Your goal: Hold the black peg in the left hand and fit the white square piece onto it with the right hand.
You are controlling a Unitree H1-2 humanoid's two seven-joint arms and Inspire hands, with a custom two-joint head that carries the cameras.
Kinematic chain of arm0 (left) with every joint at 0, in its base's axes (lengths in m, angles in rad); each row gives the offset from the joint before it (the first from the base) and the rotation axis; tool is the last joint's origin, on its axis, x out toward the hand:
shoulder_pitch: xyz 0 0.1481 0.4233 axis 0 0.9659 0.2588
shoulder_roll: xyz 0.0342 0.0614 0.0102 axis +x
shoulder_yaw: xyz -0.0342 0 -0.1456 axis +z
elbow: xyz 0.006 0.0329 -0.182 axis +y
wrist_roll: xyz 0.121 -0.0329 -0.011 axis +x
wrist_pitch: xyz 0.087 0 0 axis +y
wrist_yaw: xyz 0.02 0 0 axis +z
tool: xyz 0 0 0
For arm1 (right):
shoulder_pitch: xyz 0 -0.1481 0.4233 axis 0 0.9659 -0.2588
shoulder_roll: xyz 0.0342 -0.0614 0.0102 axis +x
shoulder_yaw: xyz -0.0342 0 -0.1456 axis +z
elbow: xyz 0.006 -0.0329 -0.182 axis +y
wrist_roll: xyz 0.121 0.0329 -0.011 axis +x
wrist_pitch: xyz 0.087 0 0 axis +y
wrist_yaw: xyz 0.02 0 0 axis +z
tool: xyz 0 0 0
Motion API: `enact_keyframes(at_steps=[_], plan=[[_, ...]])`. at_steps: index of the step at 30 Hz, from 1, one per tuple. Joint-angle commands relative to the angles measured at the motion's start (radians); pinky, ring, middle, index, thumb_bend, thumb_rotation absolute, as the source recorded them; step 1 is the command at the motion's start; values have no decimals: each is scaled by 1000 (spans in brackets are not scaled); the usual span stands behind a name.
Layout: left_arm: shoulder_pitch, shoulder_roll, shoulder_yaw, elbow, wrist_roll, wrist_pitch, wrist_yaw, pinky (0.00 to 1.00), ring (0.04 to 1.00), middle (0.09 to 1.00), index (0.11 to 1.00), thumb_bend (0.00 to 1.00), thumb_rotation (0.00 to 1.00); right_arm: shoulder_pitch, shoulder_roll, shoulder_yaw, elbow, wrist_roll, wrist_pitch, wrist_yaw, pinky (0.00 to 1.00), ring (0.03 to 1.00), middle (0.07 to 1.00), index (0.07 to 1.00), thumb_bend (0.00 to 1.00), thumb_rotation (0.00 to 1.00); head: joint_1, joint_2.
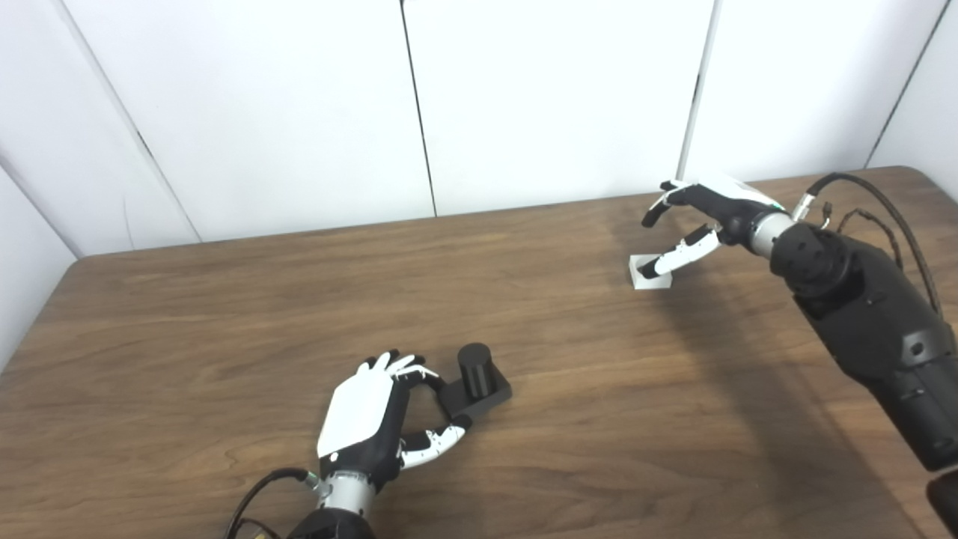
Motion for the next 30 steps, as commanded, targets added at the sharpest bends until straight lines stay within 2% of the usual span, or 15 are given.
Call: enact_keyframes(at_steps=[1, 12, 17, 24, 30], plan=[[-1, 20, -2, 9, 45, -11, 21, 1000, 966, 874, 600, 488, 378, -64, -17, -17, -34, -2, -17, -26, 1000, 1000, 974, 702, 889, 340, 1, 3], [8, 34, -4, 18, 92, -48, 49, 992, 966, 867, 592, 490, 374, -59, -10, -20, -33, 5, -11, -30, 1000, 1000, 970, 702, 892, 327, -6, 0], [11, 35, 1, 18, 97, -53, 50, 986, 971, 871, 595, 488, 402, -52, -6, -22, -31, 7, -3, -32, 988, 1000, 977, 706, 892, 310, -5, 1], [15, 35, 12, 12, 89, -61, 41, 978, 964, 868, 597, 485, 418, -59, -5, -6, 33, -10, -23, -55, 956, 1000, 975, 707, 906, 318, -9, 6], [23, 27, 25, 8, 80, -70, 36, 986, 966, 869, 596, 484, 410, -69, 7, 14, 101, -22, -27, -69, 979, 1000, 973, 713, 912, 314, -16, 5]])
